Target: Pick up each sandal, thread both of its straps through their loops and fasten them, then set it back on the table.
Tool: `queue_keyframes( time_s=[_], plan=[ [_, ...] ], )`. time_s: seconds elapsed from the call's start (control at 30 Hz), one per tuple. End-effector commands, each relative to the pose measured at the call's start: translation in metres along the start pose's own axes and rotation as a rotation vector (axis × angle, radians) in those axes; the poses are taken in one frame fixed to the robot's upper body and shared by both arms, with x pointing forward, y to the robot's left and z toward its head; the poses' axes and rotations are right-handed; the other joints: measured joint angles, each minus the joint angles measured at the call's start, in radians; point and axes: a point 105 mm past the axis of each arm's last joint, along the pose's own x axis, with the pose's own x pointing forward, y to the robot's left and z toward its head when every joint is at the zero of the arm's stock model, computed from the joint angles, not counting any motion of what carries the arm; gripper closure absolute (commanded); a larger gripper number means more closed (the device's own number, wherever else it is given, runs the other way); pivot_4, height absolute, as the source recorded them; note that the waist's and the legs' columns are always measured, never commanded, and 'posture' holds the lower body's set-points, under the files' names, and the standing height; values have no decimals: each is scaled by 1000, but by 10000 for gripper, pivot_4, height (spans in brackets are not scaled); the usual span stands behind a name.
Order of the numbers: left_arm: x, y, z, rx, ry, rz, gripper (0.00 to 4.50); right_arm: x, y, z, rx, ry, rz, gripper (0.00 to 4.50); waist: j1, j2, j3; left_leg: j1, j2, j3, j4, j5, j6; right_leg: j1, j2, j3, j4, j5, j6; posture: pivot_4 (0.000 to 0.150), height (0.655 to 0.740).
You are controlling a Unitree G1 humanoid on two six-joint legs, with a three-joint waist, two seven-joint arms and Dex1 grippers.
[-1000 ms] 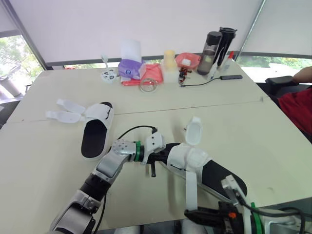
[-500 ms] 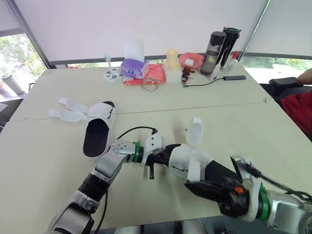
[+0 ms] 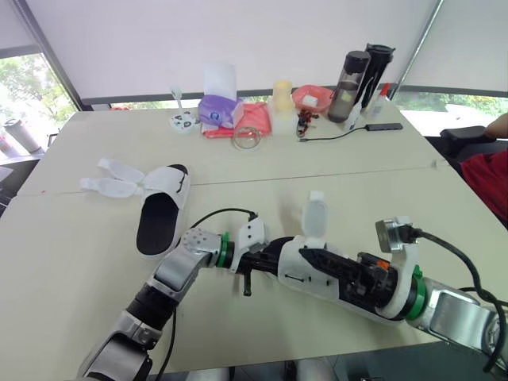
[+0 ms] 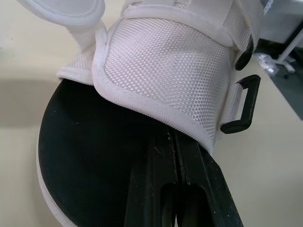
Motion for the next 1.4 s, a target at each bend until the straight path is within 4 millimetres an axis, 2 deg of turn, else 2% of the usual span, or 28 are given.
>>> queue_keyframes(
  time_s=[0.03, 0.17, 0.33, 0.43, 0.63, 0.7, 0.83, 0.93, 1.0, 1.07, 1.23, 1.4],
  plan=[
    [5, -13, -2, -51, -6, -71, 45000, 0, 1, 15, 5, -74, 11, 44534, 0, 0, 0, 0, 0, 0, 0, 0, 0, 0, 0, 0, 0, 0, 0, 1500, 7400],
    [4, -15, -2, -56, -1, -83, 45000, -5, -4, 28, 47, -147, 5, 44534, -1, 0, 0, -1, 0, 0, 0, 0, 0, -1, 0, 0, 0, 0, 0, 1500, 7400],
    [4, -12, -4, -44, 13, -70, 45000, -8, -9, 27, 68, -156, -17, 44534, -1, 0, 0, -1, 0, 0, 0, 0, 0, -2, 0, 0, 0, 0, 0, 1500, 7400],
    [4, -11, -5, -41, 13, -64, 45000, -7, -12, 30, 84, -188, -22, 35016, -1, 0, 0, -1, 0, 0, 0, 0, 0, -2, 0, 0, 0, 0, 0, 1500, 7400],
    [4, -11, -6, -41, 13, -56, 45000, -6, -10, 35, 21, -173, -41, 4522, -1, 0, 0, -1, 0, 0, 0, 0, 0, -2, 0, 0, 0, 0, 0, 1500, 7400],
    [3, -10, -7, -41, 13, -50, 45000, -6, -8, 41, -61, -162, -61, 4522, -1, 0, 0, -1, 0, 0, 0, 0, 0, -2, 0, 0, 0, 0, 0, 1500, 7400],
    [2, -8, -8, -41, 13, -36, 45000, -8, 0, 52, -369, -87, -134, 4522, -1, 1, 0, -3, 0, 0, 0, 0, 0, -3, 0, 0, 0, 0, 0, 1500, 7400],
    [1, -8, -8, -43, 11, -31, 45000, -11, 2, 67, -502, -104, -175, 4522, -1, 1, 0, -3, 0, 0, 0, 0, 0, -3, 1, 0, 0, 0, 0, 1500, 7400],
    [2, -8, -8, -46, 8, -30, 45000, -10, -12, 68, -683, 0, -279, 4522, -1, 2, 0, -3, 0, 0, 0, 0, 0, -3, 1, 0, 0, 0, 0, 1500, 7400],
    [4, -7, -8, -44, 7, -31, 45000, -9, -25, 64, -767, 94, -330, 4522, -1, 2, 0, -4, -1, 0, 0, 0, 0, -4, 1, 0, 0, 0, 0, 1500, 7400],
    [5, -4, -9, -22, 14, -20, 45000, -9, -43, 58, -740, 210, -369, 4522, 0, 2, 0, -5, -1, -1, 1, 0, 0, -4, 1, 0, 0, 1, -1, 1500, 7400],
    [5, -3, -11, -12, 15, -5, 45000, -13, -53, 54, -672, 272, -371, 4522, 0, 2, 0, -6, -1, -1, 2, 0, 0, -5, 0, 0, 0, 3, -4, 1500, 7400]
  ],
)
